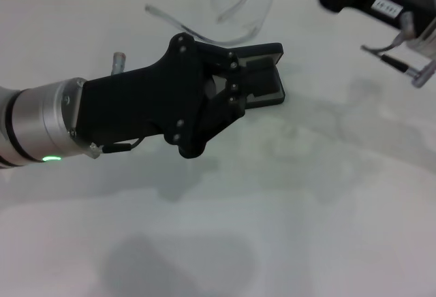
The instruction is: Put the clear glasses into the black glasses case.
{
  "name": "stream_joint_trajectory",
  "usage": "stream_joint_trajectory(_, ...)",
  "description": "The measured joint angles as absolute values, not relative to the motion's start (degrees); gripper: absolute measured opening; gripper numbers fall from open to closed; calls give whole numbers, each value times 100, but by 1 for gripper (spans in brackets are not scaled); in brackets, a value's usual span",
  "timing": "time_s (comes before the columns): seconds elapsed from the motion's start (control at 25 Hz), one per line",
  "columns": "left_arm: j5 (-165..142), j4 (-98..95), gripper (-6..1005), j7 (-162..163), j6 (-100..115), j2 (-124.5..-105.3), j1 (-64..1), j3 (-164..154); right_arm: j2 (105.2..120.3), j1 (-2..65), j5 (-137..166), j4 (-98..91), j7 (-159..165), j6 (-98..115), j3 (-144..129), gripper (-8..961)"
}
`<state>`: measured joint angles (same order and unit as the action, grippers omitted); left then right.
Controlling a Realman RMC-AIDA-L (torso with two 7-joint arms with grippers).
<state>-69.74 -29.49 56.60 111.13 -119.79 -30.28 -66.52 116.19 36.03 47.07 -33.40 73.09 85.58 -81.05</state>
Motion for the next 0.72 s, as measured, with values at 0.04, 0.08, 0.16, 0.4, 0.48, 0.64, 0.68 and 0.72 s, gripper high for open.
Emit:
stream_joint_trajectory(0.04,-6974,-2946,36,5660,11107,-11979,-3032,-6651,11617,3620,4710,-3338,7288,8553,-8176,72)
stream_joint_trajectory(0.08,-6973,-2943,36,5660,11093,-11979,-3038,-6650,11613,3641,4712,-3338,7263,8553,-8253,73)
stream_joint_trajectory(0.16,-6972,-2938,36,5664,11060,-11979,-3041,-6652,11607,3679,4714,-3336,7236,8553,-8415,73)
stream_joint_trajectory(0.4,-6969,-2858,36,5669,10990,-11975,-3057,-6631,11601,3725,4714,-3332,7230,8561,-8636,74)
stream_joint_trajectory(0.48,-6969,-2871,36,5747,10901,-11956,-3043,-6608,11601,3725,4714,-3344,7227,8573,-8682,75)
stream_joint_trajectory(0.64,-6969,-2925,36,6086,10676,-11923,-3044,-6586,11601,3729,4718,-3355,7225,8569,-8772,76)
stream_joint_trajectory(0.68,-6971,-2929,36,6170,10618,-11911,-3054,-6585,11601,3734,4718,-3362,7225,8563,-8799,76)
stream_joint_trajectory(0.72,-6972,-2932,36,6225,10575,-11903,-3060,-6582,11601,3739,4719,-3371,7225,8559,-8819,76)
